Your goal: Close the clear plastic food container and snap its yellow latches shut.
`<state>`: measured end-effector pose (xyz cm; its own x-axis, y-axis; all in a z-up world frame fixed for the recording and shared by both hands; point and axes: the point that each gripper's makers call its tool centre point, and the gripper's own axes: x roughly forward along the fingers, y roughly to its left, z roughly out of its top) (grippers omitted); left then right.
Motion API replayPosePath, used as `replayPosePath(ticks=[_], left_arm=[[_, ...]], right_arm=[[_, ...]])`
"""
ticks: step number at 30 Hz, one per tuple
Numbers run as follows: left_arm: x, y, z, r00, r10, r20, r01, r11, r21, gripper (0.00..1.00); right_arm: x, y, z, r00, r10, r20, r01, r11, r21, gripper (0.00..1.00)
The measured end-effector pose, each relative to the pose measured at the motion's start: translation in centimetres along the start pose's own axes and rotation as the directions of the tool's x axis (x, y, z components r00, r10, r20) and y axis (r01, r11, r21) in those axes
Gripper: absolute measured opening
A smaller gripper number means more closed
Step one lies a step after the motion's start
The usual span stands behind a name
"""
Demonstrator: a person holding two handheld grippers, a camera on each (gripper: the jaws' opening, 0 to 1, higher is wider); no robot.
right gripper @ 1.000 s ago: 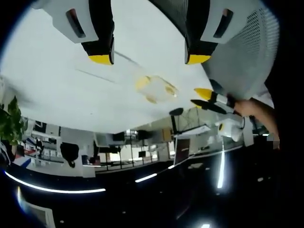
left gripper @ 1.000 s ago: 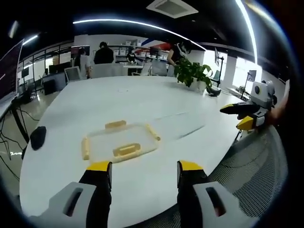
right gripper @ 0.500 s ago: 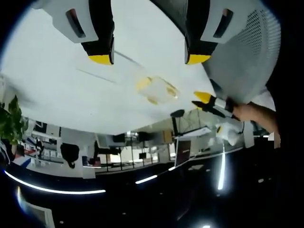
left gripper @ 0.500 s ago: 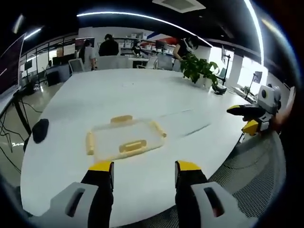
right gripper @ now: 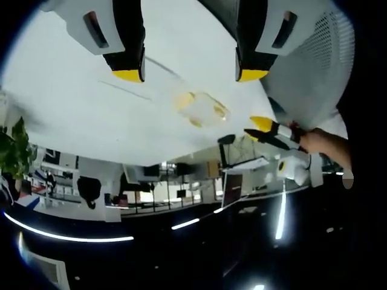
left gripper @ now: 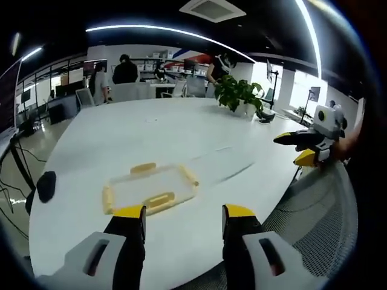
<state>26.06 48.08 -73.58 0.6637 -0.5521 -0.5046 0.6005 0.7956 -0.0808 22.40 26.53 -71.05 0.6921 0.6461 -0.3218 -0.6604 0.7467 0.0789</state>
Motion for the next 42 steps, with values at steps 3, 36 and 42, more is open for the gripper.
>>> replayPosePath(ticks=[3,36,42], left_arm=[[0.2,0.8,0.2,1.000,0.008,-0.004,-0.008,1.000,-0.004,0.50],[0.6,1.6,2.2,0.995,-0.099,0.002,0.099,0.995,-0.006,0.99],[0.7,2.1,1.6,0.992,-0.116,-0.042,0.118,0.992,0.041,0.99]], right_arm=[[0.1,0.0,0.0,1.000,0.005,-0.007,-0.006,1.000,-0.019,0.60],[4.0,0.7,5.3,0.984,0.115,0.134,-0.127,0.988,0.086,0.99],[4.8,1.3,4.9,0.984,0.152,0.090,-0.155,0.987,0.029,0.99]])
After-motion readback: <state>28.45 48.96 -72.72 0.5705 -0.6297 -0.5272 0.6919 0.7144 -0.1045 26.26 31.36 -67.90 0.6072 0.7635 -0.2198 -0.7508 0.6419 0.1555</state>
